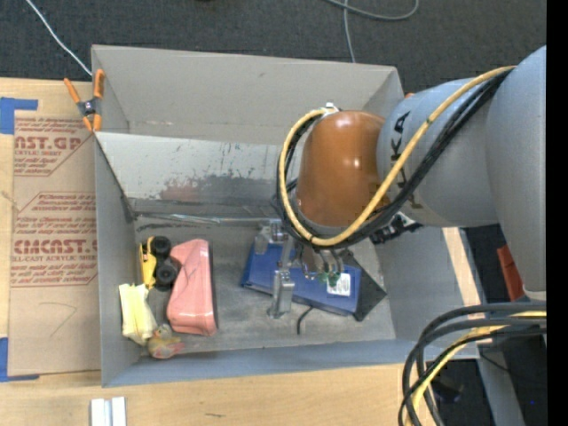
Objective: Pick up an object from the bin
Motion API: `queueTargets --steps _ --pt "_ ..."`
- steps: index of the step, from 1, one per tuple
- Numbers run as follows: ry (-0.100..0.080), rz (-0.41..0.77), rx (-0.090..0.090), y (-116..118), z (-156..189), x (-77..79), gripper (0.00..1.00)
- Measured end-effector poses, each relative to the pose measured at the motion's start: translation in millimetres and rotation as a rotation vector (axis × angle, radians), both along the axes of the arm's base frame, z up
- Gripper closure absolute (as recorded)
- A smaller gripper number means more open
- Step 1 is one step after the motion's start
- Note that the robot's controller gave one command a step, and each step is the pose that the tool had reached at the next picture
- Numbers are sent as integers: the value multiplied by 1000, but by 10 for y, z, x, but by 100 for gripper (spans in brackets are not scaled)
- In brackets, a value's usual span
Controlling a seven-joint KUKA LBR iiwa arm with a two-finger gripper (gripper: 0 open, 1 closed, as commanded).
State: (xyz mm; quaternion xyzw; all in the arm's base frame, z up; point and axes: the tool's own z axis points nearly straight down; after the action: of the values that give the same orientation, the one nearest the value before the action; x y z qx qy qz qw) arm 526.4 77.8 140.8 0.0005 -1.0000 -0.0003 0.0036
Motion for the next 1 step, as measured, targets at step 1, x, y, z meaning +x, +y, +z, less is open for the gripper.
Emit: queueTargets --steps 1 --pt "-8 -1 1 -4 43 21 0"
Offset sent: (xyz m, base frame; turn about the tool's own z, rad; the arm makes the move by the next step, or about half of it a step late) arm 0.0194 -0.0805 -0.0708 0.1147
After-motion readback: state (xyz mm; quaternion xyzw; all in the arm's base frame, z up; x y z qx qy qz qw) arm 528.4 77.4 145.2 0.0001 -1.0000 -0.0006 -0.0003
